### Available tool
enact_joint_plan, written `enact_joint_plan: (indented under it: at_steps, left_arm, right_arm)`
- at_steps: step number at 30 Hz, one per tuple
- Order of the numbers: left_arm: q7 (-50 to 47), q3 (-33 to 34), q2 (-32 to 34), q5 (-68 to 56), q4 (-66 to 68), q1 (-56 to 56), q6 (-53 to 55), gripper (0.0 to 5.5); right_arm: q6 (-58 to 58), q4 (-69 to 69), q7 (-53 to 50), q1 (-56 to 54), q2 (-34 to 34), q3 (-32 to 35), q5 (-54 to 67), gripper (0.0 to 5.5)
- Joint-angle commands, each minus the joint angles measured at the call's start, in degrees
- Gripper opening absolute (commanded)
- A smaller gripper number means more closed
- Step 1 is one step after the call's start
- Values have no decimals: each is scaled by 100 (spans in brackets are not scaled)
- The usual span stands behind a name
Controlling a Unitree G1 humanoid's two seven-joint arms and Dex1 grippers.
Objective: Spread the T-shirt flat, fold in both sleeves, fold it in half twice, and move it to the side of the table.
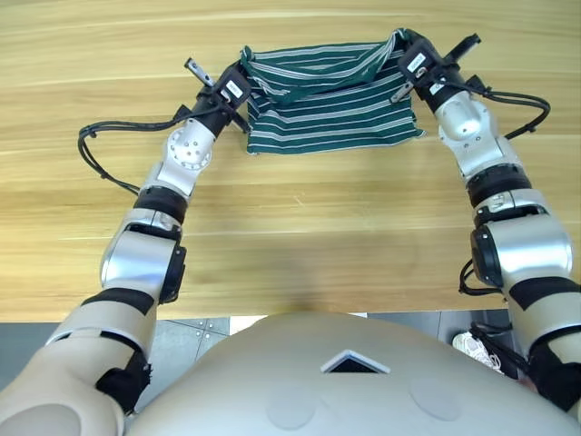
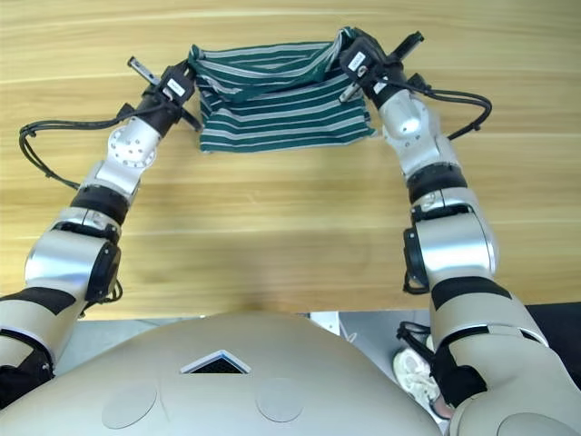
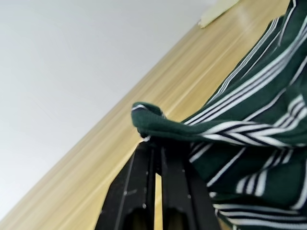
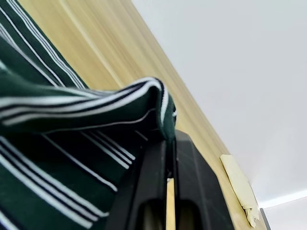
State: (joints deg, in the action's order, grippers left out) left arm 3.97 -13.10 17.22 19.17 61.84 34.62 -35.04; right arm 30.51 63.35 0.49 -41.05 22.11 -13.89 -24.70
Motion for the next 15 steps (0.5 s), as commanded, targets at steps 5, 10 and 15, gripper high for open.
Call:
enact_joint_plan:
  at_steps: [5, 10, 15]
  left_arm:
    - [120, 126, -126, -55, 730, 440, -116, 75]
    - [-86, 292, -123, -122, 1112, 829, 317, 149]
    - [-301, 388, -161, -76, 1409, 1118, 972, 227]
  right_arm:
    - [-87, 577, -421, -356, -141, -95, -162, 114]
    - [-419, 905, -647, -485, -178, -93, -175, 195]
    - [-559, 987, -892, -496, -304, -196, -262, 284]
